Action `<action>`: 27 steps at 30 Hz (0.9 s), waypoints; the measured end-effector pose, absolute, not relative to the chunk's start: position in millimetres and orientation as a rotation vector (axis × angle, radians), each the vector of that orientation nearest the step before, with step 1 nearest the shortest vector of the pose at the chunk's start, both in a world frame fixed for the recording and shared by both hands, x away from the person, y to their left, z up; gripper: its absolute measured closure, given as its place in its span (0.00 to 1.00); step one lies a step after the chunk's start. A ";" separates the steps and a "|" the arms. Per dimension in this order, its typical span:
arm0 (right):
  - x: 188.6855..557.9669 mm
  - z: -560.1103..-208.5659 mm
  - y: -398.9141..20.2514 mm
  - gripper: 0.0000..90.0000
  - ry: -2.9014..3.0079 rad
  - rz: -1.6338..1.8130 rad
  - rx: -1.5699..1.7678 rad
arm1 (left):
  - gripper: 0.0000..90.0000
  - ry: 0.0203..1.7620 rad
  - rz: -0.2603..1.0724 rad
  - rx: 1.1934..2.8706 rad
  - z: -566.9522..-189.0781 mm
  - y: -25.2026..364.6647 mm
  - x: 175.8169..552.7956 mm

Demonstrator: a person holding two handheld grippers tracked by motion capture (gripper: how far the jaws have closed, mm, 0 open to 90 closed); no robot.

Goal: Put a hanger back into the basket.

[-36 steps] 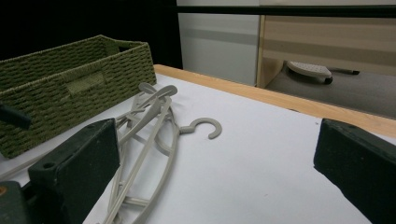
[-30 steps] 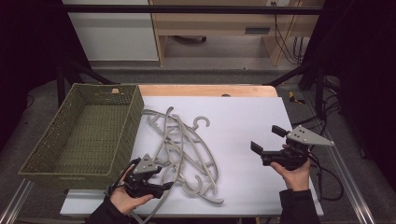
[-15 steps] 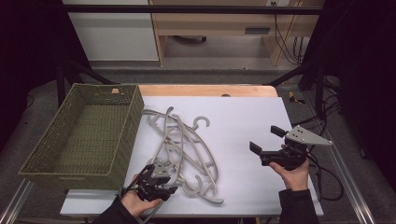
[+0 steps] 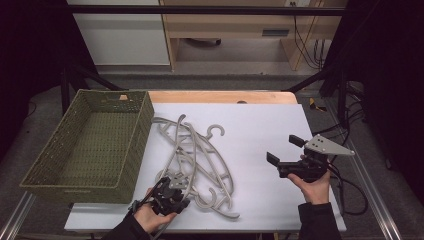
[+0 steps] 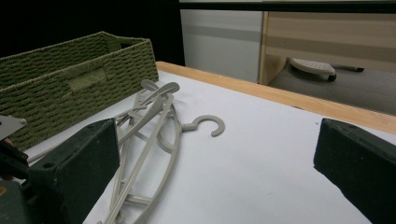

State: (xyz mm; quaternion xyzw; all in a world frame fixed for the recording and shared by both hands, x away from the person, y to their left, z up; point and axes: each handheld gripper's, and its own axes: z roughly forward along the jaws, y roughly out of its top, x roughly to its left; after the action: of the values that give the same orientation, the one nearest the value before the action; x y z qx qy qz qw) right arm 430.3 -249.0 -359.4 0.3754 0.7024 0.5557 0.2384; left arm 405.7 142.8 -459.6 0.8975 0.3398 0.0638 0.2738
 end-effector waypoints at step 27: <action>429.5 -358.7 -251.2 0.01 1.926 1.528 1.026 | 0.91 0.989 0.239 2.303 -413.4 169.0 392.6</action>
State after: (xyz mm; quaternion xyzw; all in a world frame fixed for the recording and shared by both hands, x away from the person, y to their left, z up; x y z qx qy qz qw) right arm 429.5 -251.2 -358.7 0.3743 0.7024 0.5572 0.2367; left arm 392.6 169.0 -413.4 0.8704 0.3740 0.0903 0.3070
